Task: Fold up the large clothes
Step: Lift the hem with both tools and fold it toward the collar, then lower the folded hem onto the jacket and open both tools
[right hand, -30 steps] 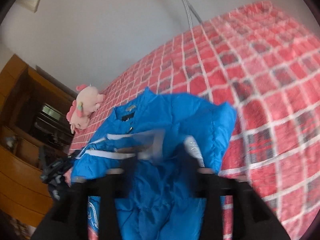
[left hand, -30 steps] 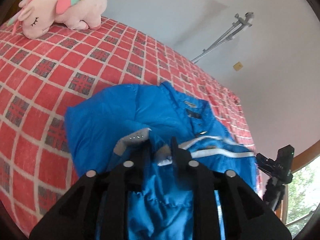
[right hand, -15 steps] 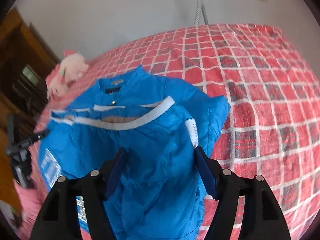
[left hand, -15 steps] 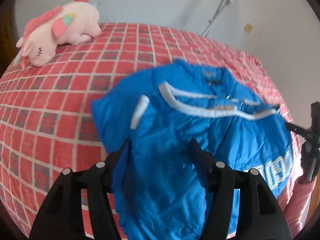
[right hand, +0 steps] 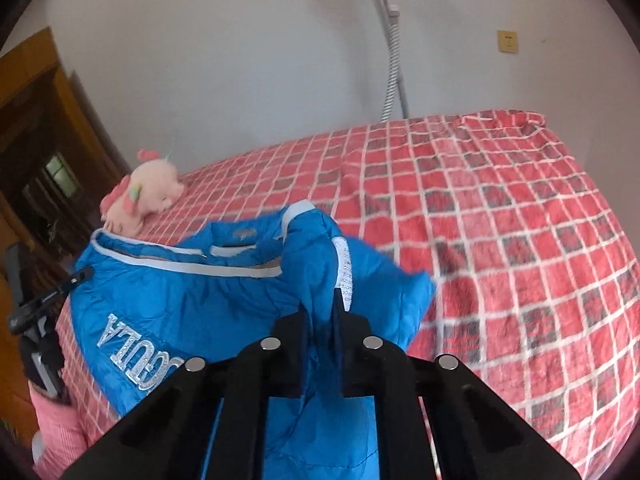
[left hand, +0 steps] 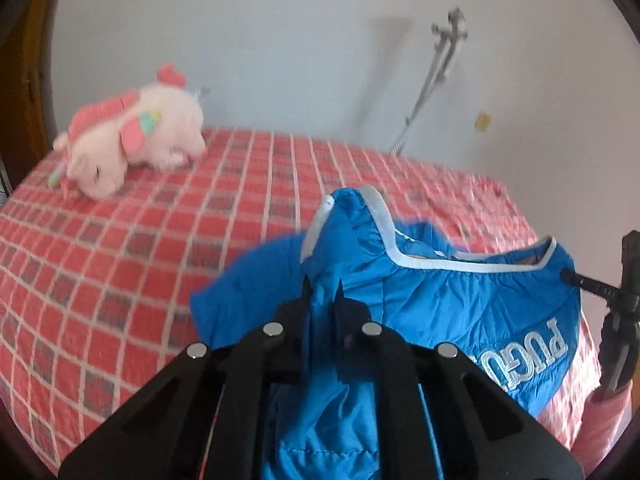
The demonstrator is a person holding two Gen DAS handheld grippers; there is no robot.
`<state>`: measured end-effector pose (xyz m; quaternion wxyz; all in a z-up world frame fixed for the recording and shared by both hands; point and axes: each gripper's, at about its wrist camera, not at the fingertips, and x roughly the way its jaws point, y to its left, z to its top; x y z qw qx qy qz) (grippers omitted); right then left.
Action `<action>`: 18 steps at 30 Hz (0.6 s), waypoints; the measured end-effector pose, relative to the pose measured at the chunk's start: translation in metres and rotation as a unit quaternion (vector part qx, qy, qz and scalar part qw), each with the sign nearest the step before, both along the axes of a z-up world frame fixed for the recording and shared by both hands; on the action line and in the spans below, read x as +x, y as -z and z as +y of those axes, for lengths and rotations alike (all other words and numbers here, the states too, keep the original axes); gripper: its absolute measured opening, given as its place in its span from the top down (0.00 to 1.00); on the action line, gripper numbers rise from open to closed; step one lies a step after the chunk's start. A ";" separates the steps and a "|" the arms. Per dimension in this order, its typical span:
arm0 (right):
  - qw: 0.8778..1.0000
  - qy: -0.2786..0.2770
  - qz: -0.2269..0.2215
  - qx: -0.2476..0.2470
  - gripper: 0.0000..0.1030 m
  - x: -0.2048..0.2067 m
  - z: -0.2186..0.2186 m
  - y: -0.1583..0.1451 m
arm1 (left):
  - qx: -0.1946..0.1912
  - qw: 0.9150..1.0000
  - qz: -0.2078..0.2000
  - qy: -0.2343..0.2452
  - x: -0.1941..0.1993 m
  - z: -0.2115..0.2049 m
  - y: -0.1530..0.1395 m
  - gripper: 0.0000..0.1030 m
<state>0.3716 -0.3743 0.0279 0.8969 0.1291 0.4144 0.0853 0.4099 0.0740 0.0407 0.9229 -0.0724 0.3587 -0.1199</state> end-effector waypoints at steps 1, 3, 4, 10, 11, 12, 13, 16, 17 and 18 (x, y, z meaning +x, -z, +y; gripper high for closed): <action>1.000 0.008 0.003 0.004 0.91 0.011 -0.002 -0.004 | 0.009 1.000 -0.008 -0.008 0.010 -0.003 -0.004 0.94; 1.000 0.019 0.004 0.007 0.91 0.032 -0.007 -0.010 | 0.017 1.000 -0.009 -0.018 0.033 -0.006 -0.005 0.94; 1.000 0.022 0.004 0.007 0.91 0.042 -0.008 -0.012 | 0.018 1.000 -0.005 -0.022 0.044 -0.008 -0.003 0.94; 0.998 0.034 0.045 0.001 0.91 0.104 -0.010 0.019 | 0.059 0.997 0.034 -0.040 0.104 -0.019 0.035 0.93; 0.998 0.036 0.054 -0.002 0.91 0.111 -0.010 0.028 | 0.066 0.996 0.048 -0.044 0.113 -0.020 0.047 0.93; 0.997 0.040 0.068 -0.004 0.91 0.120 -0.011 0.043 | 0.070 0.995 0.056 -0.046 0.117 -0.020 0.054 0.93; 0.996 0.042 0.077 -0.004 0.91 0.124 -0.011 0.053 | 0.075 0.994 0.065 -0.048 0.121 -0.019 0.063 0.92; 0.994 0.045 0.101 0.002 0.90 0.130 -0.012 0.085 | 0.074 0.991 0.094 -0.054 0.132 -0.011 0.091 0.89; 0.993 0.047 0.104 0.001 0.88 0.130 -0.012 0.091 | 0.074 0.991 0.099 -0.055 0.133 -0.010 0.097 0.87; 0.993 0.050 0.108 -0.001 0.86 0.129 -0.012 0.102 | 0.068 0.991 0.103 -0.055 0.134 -0.007 0.104 0.86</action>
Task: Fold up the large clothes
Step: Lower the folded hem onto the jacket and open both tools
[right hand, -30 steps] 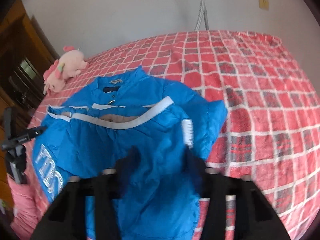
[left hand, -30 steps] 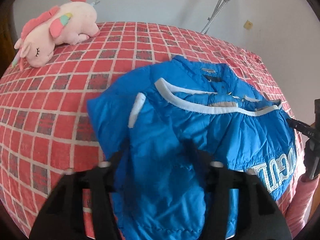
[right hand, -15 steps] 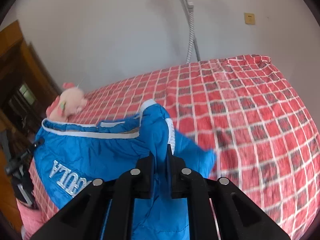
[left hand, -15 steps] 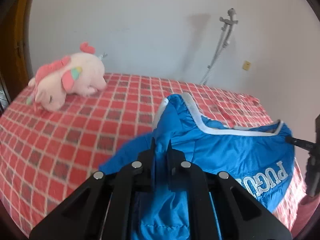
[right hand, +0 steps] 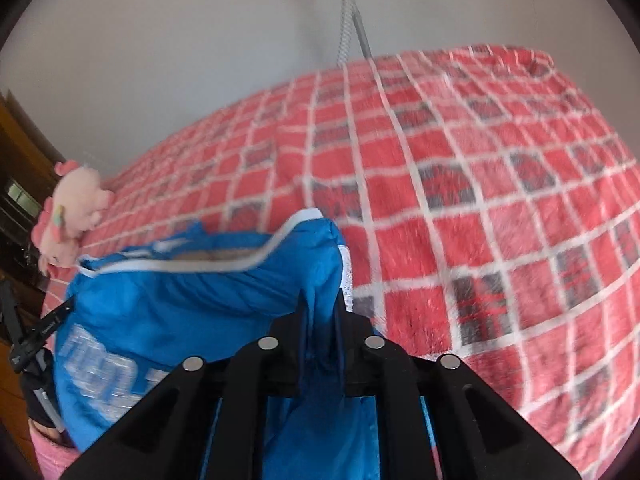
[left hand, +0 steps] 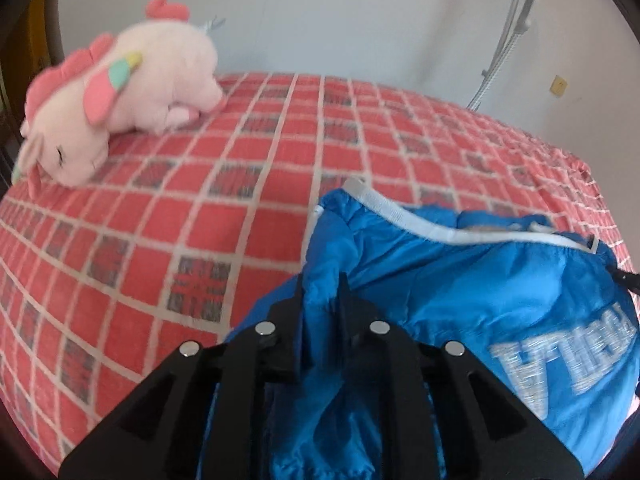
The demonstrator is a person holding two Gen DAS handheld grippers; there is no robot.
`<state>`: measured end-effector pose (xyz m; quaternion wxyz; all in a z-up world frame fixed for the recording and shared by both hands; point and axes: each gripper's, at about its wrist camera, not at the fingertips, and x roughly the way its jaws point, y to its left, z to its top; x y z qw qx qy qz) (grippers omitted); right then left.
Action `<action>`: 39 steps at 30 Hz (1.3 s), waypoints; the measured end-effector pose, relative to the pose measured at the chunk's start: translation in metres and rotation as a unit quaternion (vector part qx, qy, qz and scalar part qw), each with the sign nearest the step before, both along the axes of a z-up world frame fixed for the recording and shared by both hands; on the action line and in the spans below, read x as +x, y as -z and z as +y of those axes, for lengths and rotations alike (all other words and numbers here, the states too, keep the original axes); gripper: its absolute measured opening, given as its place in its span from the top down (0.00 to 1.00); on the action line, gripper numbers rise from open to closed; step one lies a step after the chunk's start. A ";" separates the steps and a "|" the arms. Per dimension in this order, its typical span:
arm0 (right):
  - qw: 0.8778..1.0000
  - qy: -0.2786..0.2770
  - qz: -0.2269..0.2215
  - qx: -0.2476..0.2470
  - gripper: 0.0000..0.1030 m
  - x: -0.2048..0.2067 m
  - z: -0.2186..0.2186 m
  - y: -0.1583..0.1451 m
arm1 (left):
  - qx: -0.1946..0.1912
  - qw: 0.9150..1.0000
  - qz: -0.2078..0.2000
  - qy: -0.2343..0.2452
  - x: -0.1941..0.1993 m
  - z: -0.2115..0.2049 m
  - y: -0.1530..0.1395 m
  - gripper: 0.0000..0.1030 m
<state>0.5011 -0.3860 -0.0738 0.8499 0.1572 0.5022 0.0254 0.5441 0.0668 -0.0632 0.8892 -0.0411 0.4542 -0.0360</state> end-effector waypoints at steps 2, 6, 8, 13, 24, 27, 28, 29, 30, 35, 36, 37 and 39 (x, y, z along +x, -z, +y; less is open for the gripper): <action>1.000 0.005 -0.002 0.003 0.82 0.000 0.000 0.010 | -0.009 1.000 0.002 -0.004 0.001 0.003 0.006 0.85; 1.000 0.013 -0.008 -0.014 0.75 -0.006 0.002 0.005 | 0.000 1.000 0.007 -0.010 -0.002 0.002 0.003 0.81; 0.999 0.021 -0.020 -0.023 0.69 -0.018 0.001 -0.011 | 0.014 1.000 0.005 -0.020 -0.009 0.002 -0.005 0.77; 0.996 0.015 -0.077 -0.033 0.69 -0.069 0.011 -0.058 | 0.041 0.996 -0.071 -0.032 -0.062 -0.006 -0.053 0.68; 0.994 -0.050 -0.065 -0.074 0.69 -0.138 0.103 -0.063 | 0.056 0.995 -0.063 0.050 -0.151 -0.087 -0.040 0.68; 0.992 -0.058 -0.059 -0.090 0.69 -0.144 0.117 -0.051 | 0.066 0.995 -0.050 0.055 -0.155 -0.090 -0.022 0.68; 0.992 -0.061 -0.054 -0.098 0.70 -0.145 0.121 -0.045 | 0.063 0.995 -0.049 0.056 -0.156 -0.087 -0.016 0.68; 0.991 -0.062 -0.047 -0.108 0.70 -0.143 0.124 -0.034 | 0.054 0.996 -0.046 0.059 -0.155 -0.084 -0.009 0.67; 0.991 -0.064 -0.041 -0.111 0.71 -0.139 0.123 -0.023 | 0.044 0.996 -0.043 0.062 -0.153 -0.081 -0.004 0.67; 0.991 -0.064 -0.047 -0.111 0.71 -0.133 0.123 -0.002 | 0.058 0.995 -0.043 0.070 -0.150 -0.080 0.007 0.67; 0.991 -0.063 -0.046 -0.110 0.71 -0.134 0.123 -0.003 | 0.059 0.995 -0.044 0.070 -0.150 -0.081 0.007 0.67; 0.991 -0.061 -0.048 -0.105 0.71 -0.135 0.121 -0.004 | 0.058 0.995 -0.044 0.067 -0.152 -0.081 0.005 0.67; 0.993 -0.056 -0.050 -0.093 0.70 -0.141 0.119 -0.013 | 0.053 0.996 -0.040 0.055 -0.158 -0.081 -0.002 0.69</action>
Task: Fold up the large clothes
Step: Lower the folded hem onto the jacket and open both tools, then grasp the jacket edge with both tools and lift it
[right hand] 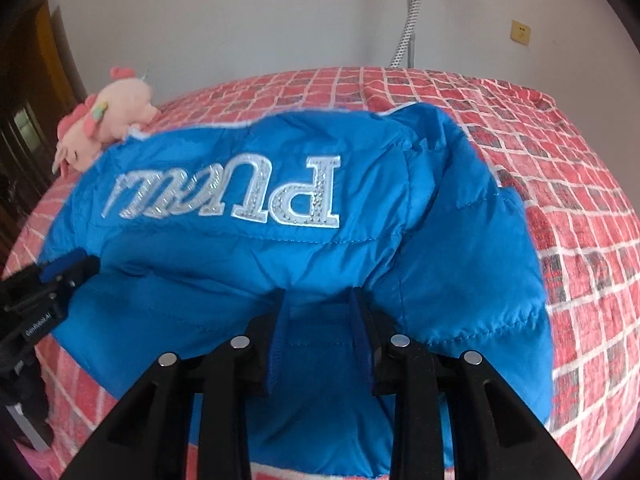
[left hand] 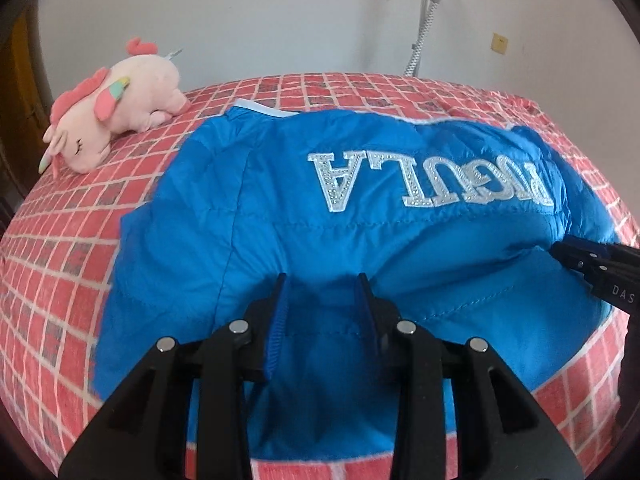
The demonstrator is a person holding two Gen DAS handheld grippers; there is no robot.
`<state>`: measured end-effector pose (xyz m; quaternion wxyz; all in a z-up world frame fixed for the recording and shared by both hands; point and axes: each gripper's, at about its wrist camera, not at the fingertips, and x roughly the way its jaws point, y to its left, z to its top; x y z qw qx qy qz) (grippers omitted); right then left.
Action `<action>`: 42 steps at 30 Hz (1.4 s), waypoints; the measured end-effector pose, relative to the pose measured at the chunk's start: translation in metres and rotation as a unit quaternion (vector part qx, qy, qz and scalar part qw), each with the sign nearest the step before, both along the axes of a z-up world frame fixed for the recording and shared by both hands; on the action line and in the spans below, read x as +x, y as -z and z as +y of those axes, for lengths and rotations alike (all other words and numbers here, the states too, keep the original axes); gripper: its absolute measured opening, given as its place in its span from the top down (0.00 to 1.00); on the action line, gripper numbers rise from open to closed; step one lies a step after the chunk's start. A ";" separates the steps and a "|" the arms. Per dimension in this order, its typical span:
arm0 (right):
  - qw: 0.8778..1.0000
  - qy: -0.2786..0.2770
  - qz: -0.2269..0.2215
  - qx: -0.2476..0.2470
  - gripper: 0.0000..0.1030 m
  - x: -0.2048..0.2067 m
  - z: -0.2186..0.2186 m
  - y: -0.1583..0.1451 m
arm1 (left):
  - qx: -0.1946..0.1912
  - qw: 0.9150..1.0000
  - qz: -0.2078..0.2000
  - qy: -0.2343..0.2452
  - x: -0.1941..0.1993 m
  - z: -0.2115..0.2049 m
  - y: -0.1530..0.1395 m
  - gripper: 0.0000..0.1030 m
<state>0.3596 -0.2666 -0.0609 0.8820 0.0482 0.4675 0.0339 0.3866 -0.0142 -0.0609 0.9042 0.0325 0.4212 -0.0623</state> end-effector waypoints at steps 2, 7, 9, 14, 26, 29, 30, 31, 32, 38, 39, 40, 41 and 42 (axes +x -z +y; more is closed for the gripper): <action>1.000 -0.006 -0.009 0.005 0.69 -0.007 0.002 -0.012 | -0.002 1.000 -0.007 0.000 -0.009 -0.002 -0.010 0.68; 0.999 -0.026 -0.019 0.002 0.69 -0.027 0.019 -0.025 | -0.001 1.000 0.006 0.008 -0.022 -0.011 -0.013 0.62; 1.000 -0.028 0.004 -0.003 0.69 -0.026 0.024 -0.007 | 0.024 1.000 0.005 0.013 -0.021 -0.016 -0.002 0.62; 1.000 -0.027 0.008 -0.010 0.70 -0.019 0.026 0.006 | 0.041 0.999 0.006 0.021 -0.016 -0.020 0.010 0.62; 0.997 0.069 -0.024 0.038 0.31 -0.018 -0.074 -0.053 | -0.012 0.998 0.004 -0.058 0.000 0.071 -0.047 0.33; 0.993 0.100 0.002 0.069 0.24 -0.003 -0.113 -0.042 | -0.024 0.997 0.022 -0.073 0.013 0.098 -0.040 0.29; 0.991 0.101 0.016 0.084 0.24 0.004 -0.124 -0.033 | -0.030 0.996 0.027 -0.076 0.017 0.105 -0.036 0.27; 0.990 0.100 0.023 0.092 0.23 0.006 -0.129 -0.028 | -0.038 0.996 0.031 -0.075 0.021 0.109 -0.033 0.27; 0.989 0.097 0.031 0.106 0.22 0.011 -0.134 -0.021 | -0.049 0.996 0.036 -0.070 0.023 0.111 -0.030 0.26; 0.988 0.065 0.055 0.126 0.11 0.023 -0.126 0.000 | -0.085 0.994 0.066 -0.037 0.035 0.106 -0.008 0.16; 0.989 0.061 0.058 0.124 0.09 0.026 -0.124 0.003 | -0.081 0.994 0.067 -0.035 0.038 0.104 -0.002 0.12; 0.989 0.058 0.063 0.123 0.07 0.029 -0.122 0.008 | -0.083 0.994 0.070 -0.033 0.040 0.103 0.003 0.12; 0.988 0.058 0.068 0.125 0.07 0.032 -0.121 0.012 | -0.088 0.993 0.071 -0.030 0.041 0.103 0.006 0.11; 0.987 0.058 0.071 0.129 0.05 0.034 -0.121 0.016 | -0.096 0.992 0.071 -0.029 0.042 0.102 0.010 0.08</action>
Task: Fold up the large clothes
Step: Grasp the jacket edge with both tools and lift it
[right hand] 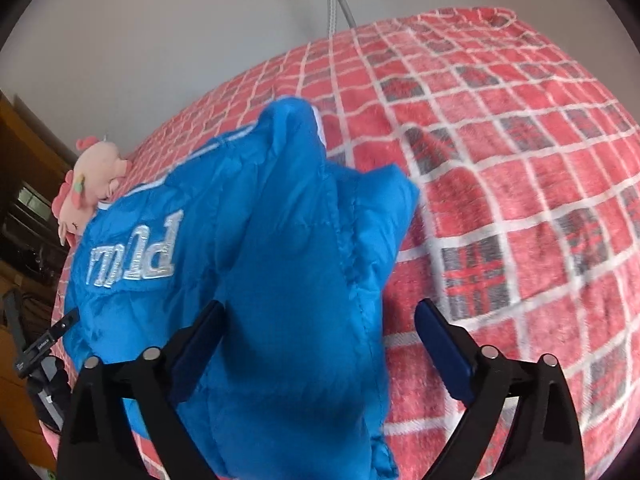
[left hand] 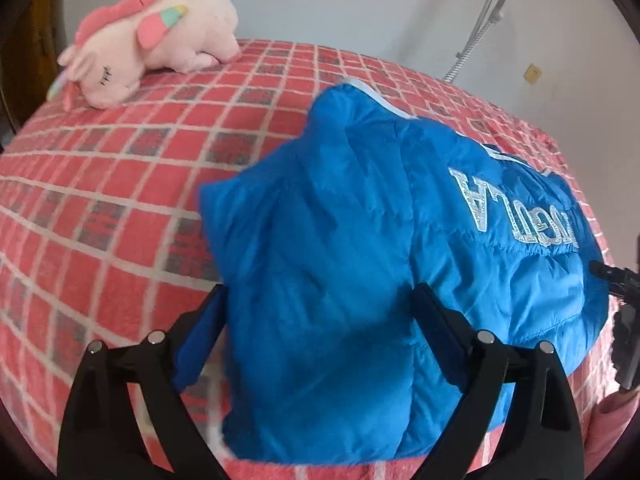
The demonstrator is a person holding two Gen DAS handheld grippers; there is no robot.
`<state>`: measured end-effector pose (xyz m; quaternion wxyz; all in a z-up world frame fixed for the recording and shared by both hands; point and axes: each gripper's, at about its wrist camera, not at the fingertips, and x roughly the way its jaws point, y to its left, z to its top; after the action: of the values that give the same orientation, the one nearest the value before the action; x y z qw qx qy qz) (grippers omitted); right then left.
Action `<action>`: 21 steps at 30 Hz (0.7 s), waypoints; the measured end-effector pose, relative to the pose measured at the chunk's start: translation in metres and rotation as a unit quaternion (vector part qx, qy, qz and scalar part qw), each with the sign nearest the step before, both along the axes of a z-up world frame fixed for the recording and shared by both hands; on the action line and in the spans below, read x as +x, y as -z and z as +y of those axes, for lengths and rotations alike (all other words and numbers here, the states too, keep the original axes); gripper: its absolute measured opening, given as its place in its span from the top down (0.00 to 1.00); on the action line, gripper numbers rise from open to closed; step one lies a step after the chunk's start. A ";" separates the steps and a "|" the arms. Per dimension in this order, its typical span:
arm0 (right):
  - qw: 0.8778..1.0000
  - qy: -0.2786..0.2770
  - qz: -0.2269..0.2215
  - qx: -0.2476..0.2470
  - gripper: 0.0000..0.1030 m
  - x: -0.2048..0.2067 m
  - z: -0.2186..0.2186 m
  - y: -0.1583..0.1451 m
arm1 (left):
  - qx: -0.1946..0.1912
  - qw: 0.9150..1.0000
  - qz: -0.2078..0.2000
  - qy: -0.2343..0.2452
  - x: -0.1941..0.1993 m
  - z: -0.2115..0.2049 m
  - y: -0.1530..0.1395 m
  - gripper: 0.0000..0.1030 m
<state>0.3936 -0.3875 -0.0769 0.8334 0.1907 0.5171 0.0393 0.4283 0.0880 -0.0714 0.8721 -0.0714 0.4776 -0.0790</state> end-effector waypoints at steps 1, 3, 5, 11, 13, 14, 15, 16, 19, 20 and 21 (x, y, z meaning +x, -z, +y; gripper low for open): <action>1.000 -0.001 0.005 0.009 0.04 0.002 0.000 0.005 | -0.004 1.000 0.000 -0.002 0.001 -0.001 0.002 0.08; 0.999 -0.003 0.012 0.032 0.03 0.005 -0.002 0.013 | -0.016 1.000 -0.001 0.001 0.002 -0.002 0.004 0.07; 0.999 -0.006 0.011 0.038 0.03 0.006 -0.001 0.017 | -0.021 1.000 -0.003 0.000 0.002 -0.003 0.005 0.09; 0.998 -0.023 -0.006 0.058 0.40 0.007 0.008 0.010 | -0.031 0.999 -0.021 -0.007 -0.001 -0.007 -0.002 0.43; 0.998 -0.027 -0.019 0.061 0.56 0.004 0.011 0.004 | -0.043 0.998 -0.032 -0.012 -0.004 -0.005 -0.008 0.57; 0.997 -0.027 -0.022 0.062 0.59 0.004 0.013 0.001 | -0.051 0.998 -0.036 -0.014 -0.005 -0.004 -0.011 0.65; 0.997 -0.031 -0.030 0.057 0.63 0.002 0.016 -0.004 | -0.060 0.997 -0.040 -0.014 -0.007 -0.002 -0.014 0.70; 0.997 -0.032 -0.034 0.053 0.65 0.001 0.016 -0.007 | -0.065 0.997 -0.044 -0.014 -0.009 -0.002 -0.016 0.73; 0.997 -0.033 -0.045 0.050 0.69 -0.003 0.018 -0.015 | -0.071 0.996 -0.055 -0.019 -0.013 -0.004 -0.024 0.79; 0.997 -0.033 -0.048 0.055 0.70 -0.005 0.016 -0.017 | -0.072 0.995 -0.059 -0.020 -0.014 -0.005 -0.026 0.80; 0.996 -0.033 -0.053 0.061 0.71 -0.006 0.015 -0.020 | -0.074 0.995 -0.062 -0.021 -0.015 -0.005 -0.028 0.81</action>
<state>0.3876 -0.3726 -0.0569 0.8447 0.2220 0.4748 0.1085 0.4131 0.0829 -0.0430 0.8939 -0.1402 0.4139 -0.1001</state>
